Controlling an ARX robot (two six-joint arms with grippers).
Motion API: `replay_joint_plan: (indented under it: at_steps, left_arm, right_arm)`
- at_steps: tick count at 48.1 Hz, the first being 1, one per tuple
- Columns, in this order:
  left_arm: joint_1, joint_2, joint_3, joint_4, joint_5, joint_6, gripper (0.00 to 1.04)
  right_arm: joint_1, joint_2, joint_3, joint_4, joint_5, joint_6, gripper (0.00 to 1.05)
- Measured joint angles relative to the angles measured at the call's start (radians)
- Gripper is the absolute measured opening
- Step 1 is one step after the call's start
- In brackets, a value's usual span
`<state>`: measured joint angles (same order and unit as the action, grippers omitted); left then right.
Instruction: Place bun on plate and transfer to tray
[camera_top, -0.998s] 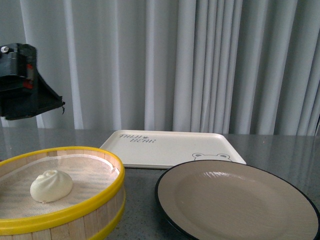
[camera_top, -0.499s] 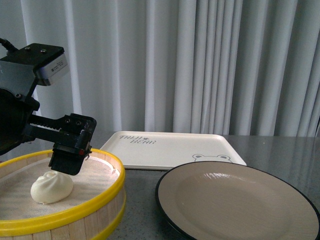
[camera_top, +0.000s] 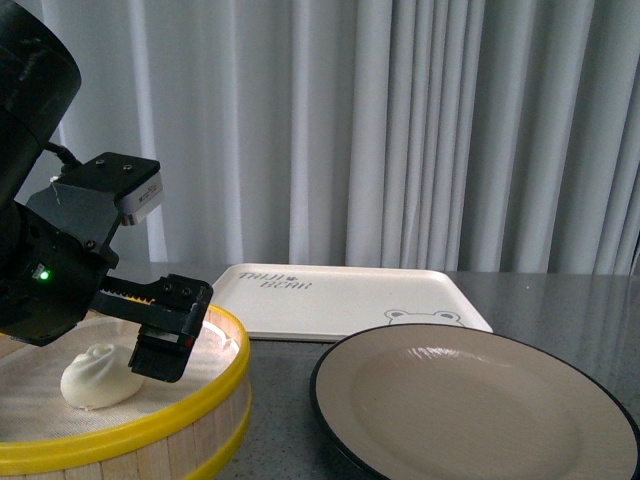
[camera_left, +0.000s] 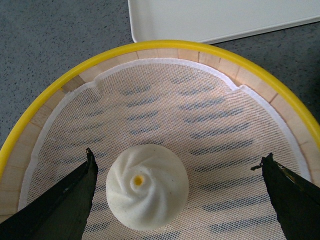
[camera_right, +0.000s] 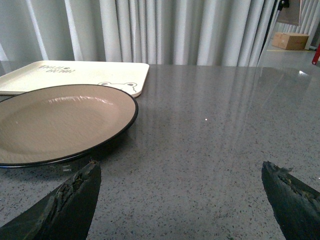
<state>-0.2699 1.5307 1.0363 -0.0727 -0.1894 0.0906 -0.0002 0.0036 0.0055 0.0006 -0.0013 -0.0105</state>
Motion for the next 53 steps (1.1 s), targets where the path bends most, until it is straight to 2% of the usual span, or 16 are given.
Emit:
replay_joint_plan:
  at_steps: [22,34,37,40,53]
  left_arm:
    - [0.081,0.071,0.034,-0.013,0.001,-0.013,0.98]
    - [0.097,0.08,0.033,-0.015,0.016,-0.024,0.97]
    - [0.098,0.08,0.031,-0.011,0.012,-0.029,0.89]
    - [0.098,0.08,0.027,-0.011,0.013,-0.032,0.75]
    - [0.097,0.08,0.023,-0.019,0.028,-0.032,0.38]
  right_arm:
    - [0.0,0.0,0.0,0.0,0.0,0.0,0.96]
    - [0.0,0.0,0.0,0.0,0.0,0.0,0.96]
    - [0.0,0.0,0.0,0.0,0.0,0.0,0.96]
    - [0.0,0.0,0.0,0.0,0.0,0.0,0.96]
    - [0.0,0.0,0.0,0.0,0.0,0.0,0.96]
